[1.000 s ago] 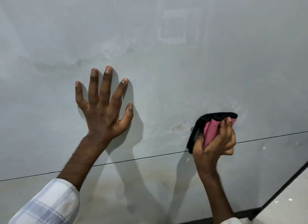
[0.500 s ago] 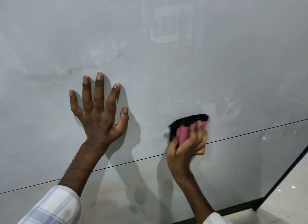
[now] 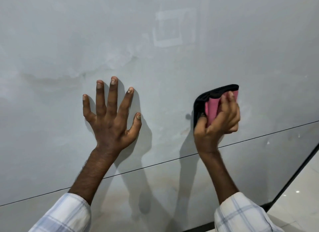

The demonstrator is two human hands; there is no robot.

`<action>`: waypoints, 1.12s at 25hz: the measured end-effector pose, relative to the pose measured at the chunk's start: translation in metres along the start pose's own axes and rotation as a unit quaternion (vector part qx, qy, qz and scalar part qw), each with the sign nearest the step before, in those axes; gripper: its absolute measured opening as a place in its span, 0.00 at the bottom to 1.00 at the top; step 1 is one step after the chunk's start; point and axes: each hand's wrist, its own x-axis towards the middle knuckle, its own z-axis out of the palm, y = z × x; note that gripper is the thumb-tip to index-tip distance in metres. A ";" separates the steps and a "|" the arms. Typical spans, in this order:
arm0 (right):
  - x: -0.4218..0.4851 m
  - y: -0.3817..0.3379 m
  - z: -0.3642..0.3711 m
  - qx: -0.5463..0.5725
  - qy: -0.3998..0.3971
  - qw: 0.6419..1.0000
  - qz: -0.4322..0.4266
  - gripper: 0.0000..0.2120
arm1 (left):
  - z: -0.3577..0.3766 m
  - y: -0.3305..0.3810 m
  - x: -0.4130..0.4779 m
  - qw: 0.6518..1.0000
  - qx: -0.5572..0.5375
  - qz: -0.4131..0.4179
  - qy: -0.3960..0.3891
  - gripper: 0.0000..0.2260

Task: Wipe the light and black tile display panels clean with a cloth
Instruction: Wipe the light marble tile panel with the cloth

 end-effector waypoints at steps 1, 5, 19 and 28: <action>-0.012 -0.007 0.003 -0.024 -0.027 0.999 -0.041 0.39 | 0.001 0.000 0.000 1.000 0.002 0.000 0.001 0.28; -0.024 0.007 0.001 -0.025 -0.189 0.882 -0.432 0.36 | 0.001 -0.001 0.000 1.000 0.004 0.003 0.007 0.28; 0.084 -0.049 0.008 -0.048 -0.099 0.887 -0.449 0.31 | 0.001 0.000 -0.001 1.000 0.006 -0.001 0.011 0.29; 0.110 -0.087 0.015 -0.049 -0.098 0.826 -0.553 0.29 | -0.038 -0.004 0.032 0.996 -0.078 -0.001 0.034 0.22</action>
